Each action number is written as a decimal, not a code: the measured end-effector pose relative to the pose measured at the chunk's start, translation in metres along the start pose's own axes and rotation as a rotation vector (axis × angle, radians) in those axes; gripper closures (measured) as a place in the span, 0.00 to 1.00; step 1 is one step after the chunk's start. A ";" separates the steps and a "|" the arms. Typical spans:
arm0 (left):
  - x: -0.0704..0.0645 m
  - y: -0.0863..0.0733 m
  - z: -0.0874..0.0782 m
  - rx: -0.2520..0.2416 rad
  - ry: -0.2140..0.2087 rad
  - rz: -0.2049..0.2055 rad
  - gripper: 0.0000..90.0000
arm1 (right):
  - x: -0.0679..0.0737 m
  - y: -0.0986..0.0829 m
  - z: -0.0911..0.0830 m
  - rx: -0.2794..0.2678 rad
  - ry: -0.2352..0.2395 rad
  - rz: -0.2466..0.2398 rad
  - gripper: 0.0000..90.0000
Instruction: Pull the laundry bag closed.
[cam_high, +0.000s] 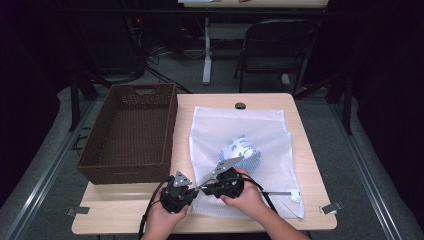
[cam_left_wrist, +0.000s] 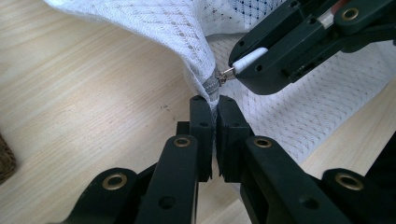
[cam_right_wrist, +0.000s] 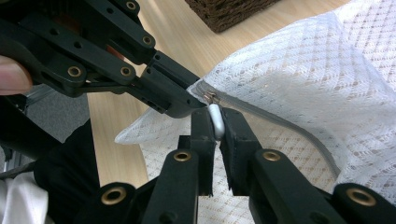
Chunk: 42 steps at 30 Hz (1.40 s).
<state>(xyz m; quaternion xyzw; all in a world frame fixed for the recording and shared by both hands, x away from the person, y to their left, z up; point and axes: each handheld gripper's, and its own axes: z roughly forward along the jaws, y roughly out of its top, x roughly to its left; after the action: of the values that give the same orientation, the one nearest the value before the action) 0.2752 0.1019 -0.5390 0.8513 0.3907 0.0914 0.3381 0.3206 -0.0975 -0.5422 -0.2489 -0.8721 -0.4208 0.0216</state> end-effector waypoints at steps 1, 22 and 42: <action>0.000 0.000 0.000 0.000 0.000 0.000 0.97 | 0.000 0.000 0.000 0.000 0.000 0.000 0.93; -0.001 0.000 -0.001 -0.016 -0.004 0.002 0.95 | 0.000 0.000 0.002 -0.005 0.012 0.015 0.96; -0.003 0.003 -0.004 -0.033 0.007 -0.016 0.97 | -0.003 -0.002 0.001 -0.004 0.021 0.067 0.96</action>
<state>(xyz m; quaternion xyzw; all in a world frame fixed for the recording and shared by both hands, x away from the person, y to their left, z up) 0.2732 0.1007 -0.5341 0.8421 0.3971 0.0981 0.3514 0.3222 -0.0989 -0.5447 -0.2735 -0.8622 -0.4241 0.0445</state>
